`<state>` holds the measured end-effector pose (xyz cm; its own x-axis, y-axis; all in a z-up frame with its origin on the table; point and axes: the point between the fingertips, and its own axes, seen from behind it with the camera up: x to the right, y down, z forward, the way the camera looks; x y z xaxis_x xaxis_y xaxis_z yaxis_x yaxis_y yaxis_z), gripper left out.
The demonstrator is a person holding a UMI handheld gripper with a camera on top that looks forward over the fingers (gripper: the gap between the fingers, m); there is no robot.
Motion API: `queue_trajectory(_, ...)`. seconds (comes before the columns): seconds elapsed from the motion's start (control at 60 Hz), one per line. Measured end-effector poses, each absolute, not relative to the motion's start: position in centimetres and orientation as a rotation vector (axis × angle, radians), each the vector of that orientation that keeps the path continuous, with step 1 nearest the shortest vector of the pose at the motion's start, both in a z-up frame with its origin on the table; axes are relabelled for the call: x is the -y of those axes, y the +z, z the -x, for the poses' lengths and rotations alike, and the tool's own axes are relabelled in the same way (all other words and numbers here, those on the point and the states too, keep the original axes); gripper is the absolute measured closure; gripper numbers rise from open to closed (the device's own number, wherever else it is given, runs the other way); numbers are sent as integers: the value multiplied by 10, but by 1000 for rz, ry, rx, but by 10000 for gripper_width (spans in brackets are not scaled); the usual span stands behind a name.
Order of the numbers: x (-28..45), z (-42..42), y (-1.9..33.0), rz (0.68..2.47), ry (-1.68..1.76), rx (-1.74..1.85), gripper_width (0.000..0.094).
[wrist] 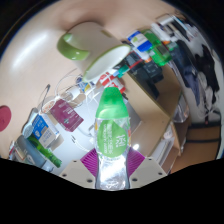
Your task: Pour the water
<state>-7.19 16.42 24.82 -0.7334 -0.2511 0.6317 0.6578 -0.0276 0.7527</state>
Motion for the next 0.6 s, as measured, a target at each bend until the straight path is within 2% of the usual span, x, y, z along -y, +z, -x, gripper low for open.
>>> queue_trajectory(0.117, -159, 53, 277, 677, -1630, 1377, 601)
queue_trajectory(0.183, -154, 33, 294, 895, -1428, 1152, 600)
queue_trajectory(0.233, -150, 8, 293, 1071, -1231, 949, 601)
queue_trajectory(0.3, -143, -20, 275, 1274, -907, 727, 595)
queue_trajectory(0.417, -128, -36, 197, 1531, -232, 300, 597)
queue_trajectory(0.45, -124, -43, 199, 1596, -106, 247, 598)
queue_trajectory(0.5, -120, -56, 183, 1647, -2, 158, 596)
queue_trajectory(0.55, -115, -53, 137, 1651, 55, 94, 595)
queue_trajectory(0.567, -119, -60, 146, 1662, 34, 123, 596)
queue_trajectory(0.6, -119, -67, 142, 1645, -1, 132, 595)
